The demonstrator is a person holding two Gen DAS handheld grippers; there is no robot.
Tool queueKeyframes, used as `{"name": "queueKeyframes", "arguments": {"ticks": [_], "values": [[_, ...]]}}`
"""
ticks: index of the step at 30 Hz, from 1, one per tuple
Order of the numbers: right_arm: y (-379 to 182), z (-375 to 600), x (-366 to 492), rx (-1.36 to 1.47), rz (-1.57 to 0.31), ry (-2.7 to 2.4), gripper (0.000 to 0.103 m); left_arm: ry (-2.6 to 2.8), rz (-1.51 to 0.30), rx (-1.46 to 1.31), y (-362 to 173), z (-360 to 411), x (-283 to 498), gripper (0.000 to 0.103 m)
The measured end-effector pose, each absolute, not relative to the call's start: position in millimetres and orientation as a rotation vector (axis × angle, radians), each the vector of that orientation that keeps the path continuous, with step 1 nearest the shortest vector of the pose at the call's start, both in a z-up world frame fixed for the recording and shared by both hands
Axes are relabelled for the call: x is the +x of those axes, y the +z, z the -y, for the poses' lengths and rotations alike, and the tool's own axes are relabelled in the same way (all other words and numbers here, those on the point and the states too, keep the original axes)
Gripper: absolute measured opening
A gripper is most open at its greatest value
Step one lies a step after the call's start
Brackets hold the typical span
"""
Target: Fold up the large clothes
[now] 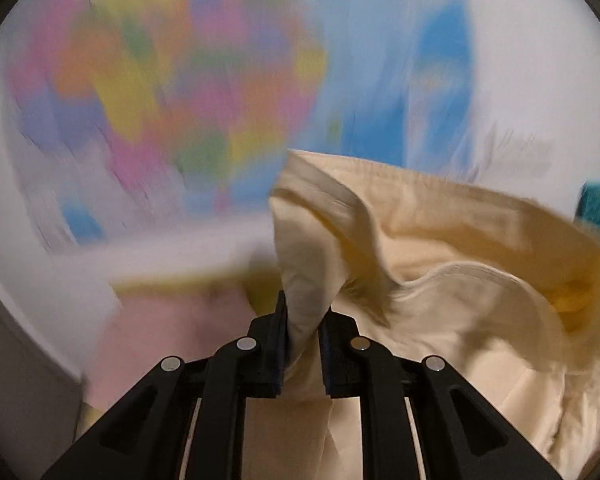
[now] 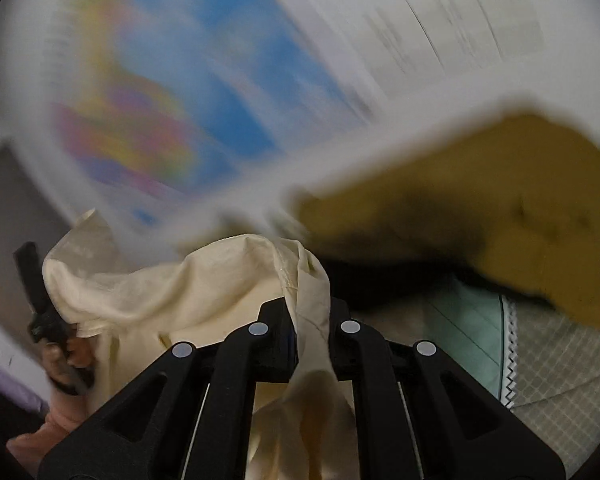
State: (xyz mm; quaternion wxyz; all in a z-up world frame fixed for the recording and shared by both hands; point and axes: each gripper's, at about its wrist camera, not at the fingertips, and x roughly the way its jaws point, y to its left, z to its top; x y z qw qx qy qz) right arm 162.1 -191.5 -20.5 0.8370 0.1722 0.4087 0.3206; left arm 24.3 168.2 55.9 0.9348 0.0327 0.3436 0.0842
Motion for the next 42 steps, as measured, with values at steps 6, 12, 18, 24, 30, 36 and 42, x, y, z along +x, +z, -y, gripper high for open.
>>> {"name": "queueKeyframes", "arguments": {"ticks": [6,12,18,24,30,36,42], "values": [[-77,162,208,0.139,-1.022,0.511,0.052,0.150,-0.997,-0.074,-50,-213,92,0.007],[-2,93,188,-0.213,-0.740,0.581,0.085,0.003,-0.940,-0.029,-20,-221,82,0.066],[-71,3,217,-0.555,-0.853,0.603,0.083,-0.061,-1.077,0.127,-46,-191,89,0.087],[-97,-22,240,-0.503,-0.938,0.641,0.004,-0.088,-1.199,0.218,-79,-185,91,0.038],[-22,-13,211,-0.416,-0.718,0.682,0.002,-0.059,-1.045,0.051,-26,-217,90,0.003],[20,8,249,-0.236,-0.615,0.569,0.002,-0.054,-0.838,-0.020,49,-226,102,0.019],[-51,-1,297,-0.221,-0.791,0.452,0.004,0.032,-0.928,0.092,12,-223,105,0.052]]}}
